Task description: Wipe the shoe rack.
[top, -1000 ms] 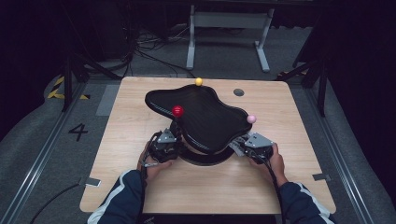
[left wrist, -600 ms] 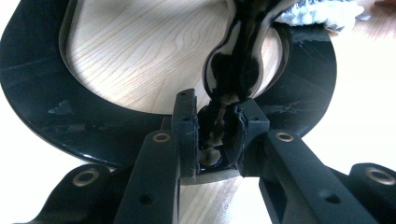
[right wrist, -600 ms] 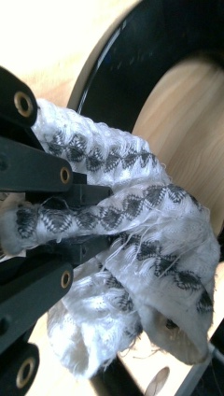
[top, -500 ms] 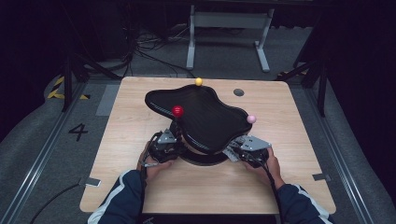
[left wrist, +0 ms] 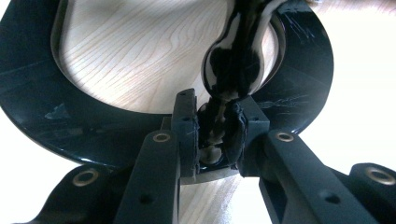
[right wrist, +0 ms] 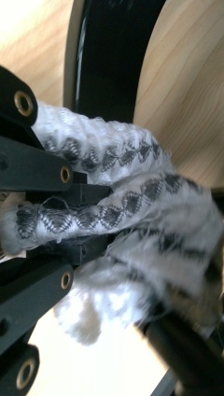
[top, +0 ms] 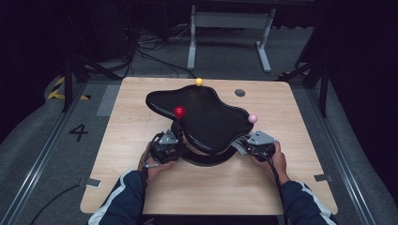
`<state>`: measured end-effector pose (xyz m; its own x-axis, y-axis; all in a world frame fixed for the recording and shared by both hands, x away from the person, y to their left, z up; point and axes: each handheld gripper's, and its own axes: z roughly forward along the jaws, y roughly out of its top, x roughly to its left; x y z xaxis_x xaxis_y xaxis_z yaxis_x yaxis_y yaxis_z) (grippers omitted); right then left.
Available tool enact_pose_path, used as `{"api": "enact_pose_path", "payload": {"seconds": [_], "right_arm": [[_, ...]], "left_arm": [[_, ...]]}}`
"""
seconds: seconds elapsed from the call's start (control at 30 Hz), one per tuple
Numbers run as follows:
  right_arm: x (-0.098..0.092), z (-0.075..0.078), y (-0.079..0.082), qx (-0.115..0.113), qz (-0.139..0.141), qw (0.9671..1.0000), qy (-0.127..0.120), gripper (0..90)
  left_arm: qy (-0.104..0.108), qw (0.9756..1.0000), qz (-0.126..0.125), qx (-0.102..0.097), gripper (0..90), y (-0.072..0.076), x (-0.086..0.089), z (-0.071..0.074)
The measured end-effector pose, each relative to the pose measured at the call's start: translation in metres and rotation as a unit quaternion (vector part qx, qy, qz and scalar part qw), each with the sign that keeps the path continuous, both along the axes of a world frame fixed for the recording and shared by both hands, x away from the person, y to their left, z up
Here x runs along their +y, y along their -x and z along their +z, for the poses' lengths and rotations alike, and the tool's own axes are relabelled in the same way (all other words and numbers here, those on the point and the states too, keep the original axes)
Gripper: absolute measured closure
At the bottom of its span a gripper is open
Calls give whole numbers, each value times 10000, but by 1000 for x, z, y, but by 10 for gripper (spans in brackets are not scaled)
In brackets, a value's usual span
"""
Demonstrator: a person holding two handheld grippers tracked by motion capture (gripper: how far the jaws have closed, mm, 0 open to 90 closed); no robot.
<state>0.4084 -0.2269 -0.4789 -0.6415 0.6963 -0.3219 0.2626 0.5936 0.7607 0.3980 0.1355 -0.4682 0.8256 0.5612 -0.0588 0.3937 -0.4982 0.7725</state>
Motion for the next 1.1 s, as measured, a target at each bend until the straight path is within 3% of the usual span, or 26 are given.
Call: {"api": "enact_pose_path", "payload": {"seconds": [0.07,0.3,0.4,0.5,0.93,1.1], "right_arm": [[-3,-2,-2,20,-88,9999,91,795],[-9,-4,-2,237,-85,9996,-147,793],[-10,-4,-2,295,-48,9995,-109,791],[-11,0,-1,225,-60,9997,-31,791],[-32,17,3,-27,-404,9987,-297,798],[-28,16,4,38,-225,9985,-501,799]], "left_arm": [[-19,10000,-13,29,744,1,-2,0],[-2,10000,-26,35,744,1,-2,0],[-15,10000,-29,29,744,1,-2,0],[-21,10000,-17,36,745,1,-2,0],[-40,10000,-49,7,745,1,-4,0],[-2,10000,-49,38,745,1,-4,0]]}}
